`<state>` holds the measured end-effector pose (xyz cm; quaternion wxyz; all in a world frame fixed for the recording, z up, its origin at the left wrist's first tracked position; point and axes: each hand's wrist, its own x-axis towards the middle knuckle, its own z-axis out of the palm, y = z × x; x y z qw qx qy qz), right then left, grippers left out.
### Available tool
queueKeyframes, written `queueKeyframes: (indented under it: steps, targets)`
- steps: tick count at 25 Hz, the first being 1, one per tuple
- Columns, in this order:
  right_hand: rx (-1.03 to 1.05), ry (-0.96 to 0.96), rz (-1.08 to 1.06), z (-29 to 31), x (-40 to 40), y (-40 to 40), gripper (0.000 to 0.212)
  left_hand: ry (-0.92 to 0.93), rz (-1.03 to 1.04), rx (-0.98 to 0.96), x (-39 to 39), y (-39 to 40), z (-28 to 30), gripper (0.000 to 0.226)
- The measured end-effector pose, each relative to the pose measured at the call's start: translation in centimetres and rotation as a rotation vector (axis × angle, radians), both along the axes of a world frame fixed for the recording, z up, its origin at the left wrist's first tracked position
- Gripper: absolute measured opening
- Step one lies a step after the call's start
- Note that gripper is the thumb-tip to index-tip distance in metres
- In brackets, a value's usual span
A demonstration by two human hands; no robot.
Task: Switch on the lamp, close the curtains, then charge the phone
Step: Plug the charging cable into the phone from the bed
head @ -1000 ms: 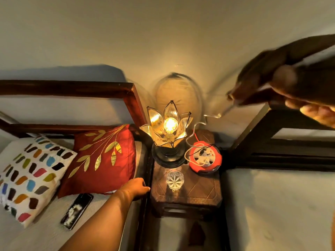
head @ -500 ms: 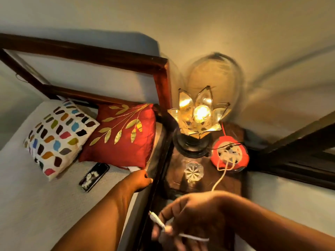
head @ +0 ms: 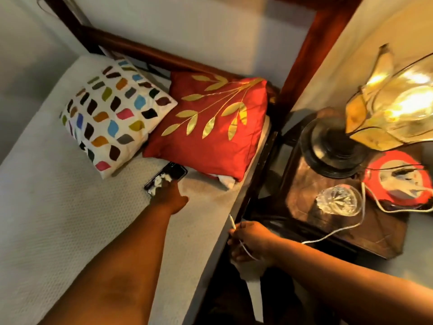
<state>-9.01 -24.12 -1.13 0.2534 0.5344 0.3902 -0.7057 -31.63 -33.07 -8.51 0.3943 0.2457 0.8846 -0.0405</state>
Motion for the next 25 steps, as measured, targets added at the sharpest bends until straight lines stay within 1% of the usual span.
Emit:
queueKeyframes:
  steps: [3, 6, 8, 11, 14, 16, 19, 20, 21, 22, 24, 25]
  targets:
    - [0.127, -0.038, -0.019, -4.0, -2.1, -0.8, 0.016, 0.055, 0.008, 0.021, -3.4, -1.7, -2.1, 0.093]
    - [0.18, -0.089, -0.009, -6.5, -3.2, -1.3, 0.015, 0.08, 0.005, 0.024, -5.4, -2.6, -4.7, 0.101]
    - [0.229, -0.08, -0.041, -7.8, -3.9, -1.5, 0.017, 0.081, -0.016, 0.028, -6.3, -2.6, -6.9, 0.104]
    - [0.267, -0.038, -0.133, -8.8, -5.1, -1.7, 0.015, 0.115, -0.055, 0.018, -7.0, -2.8, -9.5, 0.104]
    - [0.263, -0.003, -0.16, -9.5, -6.2, -2.0, 0.012, 0.205, -0.066, 0.029, -7.3, -3.1, -11.5, 0.106]
    - [0.27, 0.008, -0.196, -9.7, -6.5, -2.3, 0.011, 0.276, -0.078, 0.022, -7.5, -3.1, -11.9, 0.1]
    - [0.283, -0.012, -0.24, -9.4, -6.1, -2.9, 0.012, 0.264, -0.068, -0.041, -6.7, -3.0, -11.5, 0.095]
    - [0.283, -0.012, -0.246, -9.1, -5.9, -3.1, 0.012, 0.223, -0.018, -0.034, -5.9, -3.0, -11.1, 0.096]
    - [0.285, -0.014, -0.243, -8.7, -5.6, -3.2, 0.013, 0.142, 0.097, 0.005, -4.8, -2.9, -10.7, 0.094]
    - [0.298, -0.017, -0.224, -8.2, -5.1, -3.2, 0.013, 0.007, 0.272, 0.081, -3.6, -2.8, -10.1, 0.088]
    - [0.355, -0.014, -0.162, -6.9, -4.1, -3.2, 0.01, -0.361, 0.627, 0.285, -1.0, -2.6, -8.4, 0.058]
    - [0.384, -0.007, -0.14, -6.2, -3.6, -3.2, 0.008, -0.525, 0.749, 0.322, 0.6, -2.5, -7.1, 0.045]
